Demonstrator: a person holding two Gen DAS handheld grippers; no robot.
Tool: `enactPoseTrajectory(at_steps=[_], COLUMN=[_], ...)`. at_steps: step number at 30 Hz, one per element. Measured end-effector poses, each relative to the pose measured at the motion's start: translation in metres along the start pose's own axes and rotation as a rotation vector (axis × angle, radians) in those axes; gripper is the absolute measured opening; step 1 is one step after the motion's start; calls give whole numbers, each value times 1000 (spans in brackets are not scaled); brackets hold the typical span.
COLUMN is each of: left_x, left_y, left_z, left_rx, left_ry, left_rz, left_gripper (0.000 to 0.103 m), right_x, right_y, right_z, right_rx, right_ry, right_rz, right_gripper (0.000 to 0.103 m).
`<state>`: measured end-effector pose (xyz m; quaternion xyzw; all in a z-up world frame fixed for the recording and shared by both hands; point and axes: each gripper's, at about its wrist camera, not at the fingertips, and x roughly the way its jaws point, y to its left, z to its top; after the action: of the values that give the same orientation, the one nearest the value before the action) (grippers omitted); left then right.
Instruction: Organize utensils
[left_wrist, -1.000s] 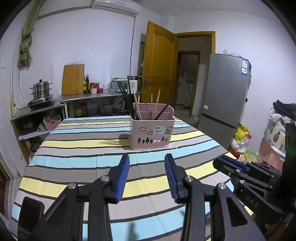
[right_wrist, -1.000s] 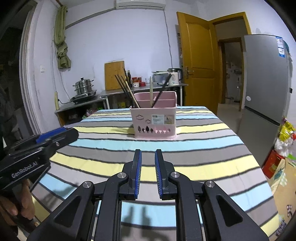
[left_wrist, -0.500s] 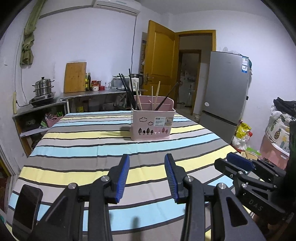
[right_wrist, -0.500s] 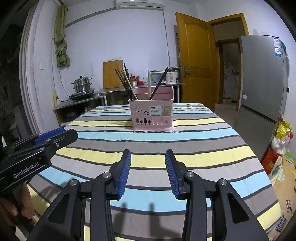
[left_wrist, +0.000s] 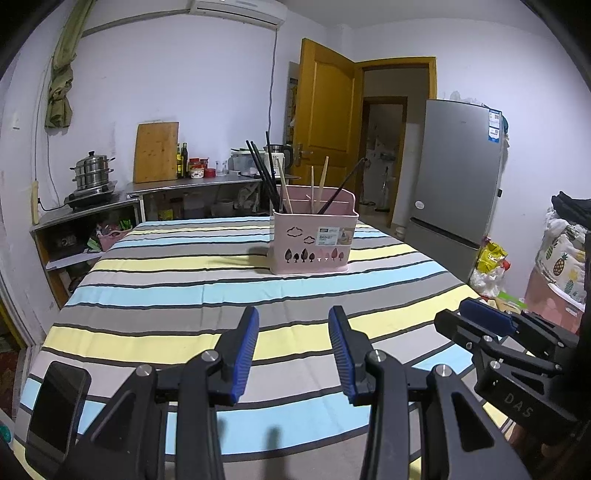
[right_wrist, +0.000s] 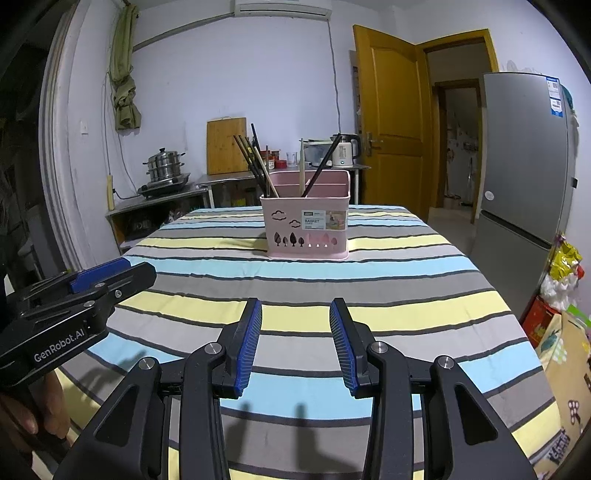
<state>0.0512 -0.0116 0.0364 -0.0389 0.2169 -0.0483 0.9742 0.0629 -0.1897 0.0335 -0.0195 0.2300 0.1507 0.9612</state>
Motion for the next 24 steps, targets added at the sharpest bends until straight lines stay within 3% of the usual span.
enactPoseTrajectory(at_steps=[24], left_x=[-2], left_y=[-5], left_z=[1], left_rx=[17], left_ry=[2], left_rz=[10], left_gripper=[41], right_x=[-2], right_y=[1], right_z=[-2], right_rx=[1], right_ry=[-14], right_rz=[-3], right_gripper=[39])
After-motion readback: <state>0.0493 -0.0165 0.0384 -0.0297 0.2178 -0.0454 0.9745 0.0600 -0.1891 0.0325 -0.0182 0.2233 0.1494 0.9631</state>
